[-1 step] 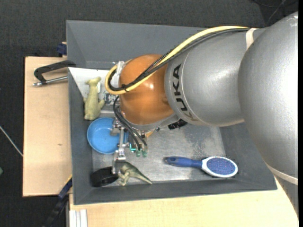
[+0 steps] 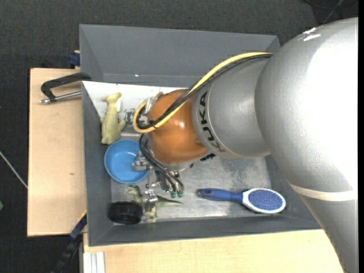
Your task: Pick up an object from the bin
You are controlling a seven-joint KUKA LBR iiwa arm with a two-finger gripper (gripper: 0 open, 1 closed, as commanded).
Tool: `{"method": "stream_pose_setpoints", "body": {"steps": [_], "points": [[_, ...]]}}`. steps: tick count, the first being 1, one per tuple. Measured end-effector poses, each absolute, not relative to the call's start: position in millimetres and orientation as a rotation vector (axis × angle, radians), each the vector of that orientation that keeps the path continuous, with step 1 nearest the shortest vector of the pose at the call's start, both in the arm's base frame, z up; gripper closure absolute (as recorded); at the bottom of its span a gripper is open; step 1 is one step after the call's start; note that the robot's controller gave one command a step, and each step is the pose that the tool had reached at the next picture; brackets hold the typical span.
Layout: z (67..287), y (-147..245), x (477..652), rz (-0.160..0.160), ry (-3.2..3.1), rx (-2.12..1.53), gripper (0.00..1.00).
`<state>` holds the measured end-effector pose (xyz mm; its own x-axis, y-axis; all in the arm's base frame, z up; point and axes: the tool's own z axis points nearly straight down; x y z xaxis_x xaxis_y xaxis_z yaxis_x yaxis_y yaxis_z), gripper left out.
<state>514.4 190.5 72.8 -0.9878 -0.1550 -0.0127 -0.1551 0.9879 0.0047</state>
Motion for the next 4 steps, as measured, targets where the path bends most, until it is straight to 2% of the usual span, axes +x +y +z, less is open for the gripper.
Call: {"method": "stream_pose_setpoints", "body": {"steps": [1,2,3,4], "points": [[74.8,167.2,507.1,0.009,3.07,-0.57,0.0],[77.2,167.4,508.2,0.01,3.068,-0.566,1.0],[184.2,140.8,510.7,0.002,3.07,-0.598,1.0],[239.3,133.0,509.3,0.002,3.069,-0.615,1.0]]}}
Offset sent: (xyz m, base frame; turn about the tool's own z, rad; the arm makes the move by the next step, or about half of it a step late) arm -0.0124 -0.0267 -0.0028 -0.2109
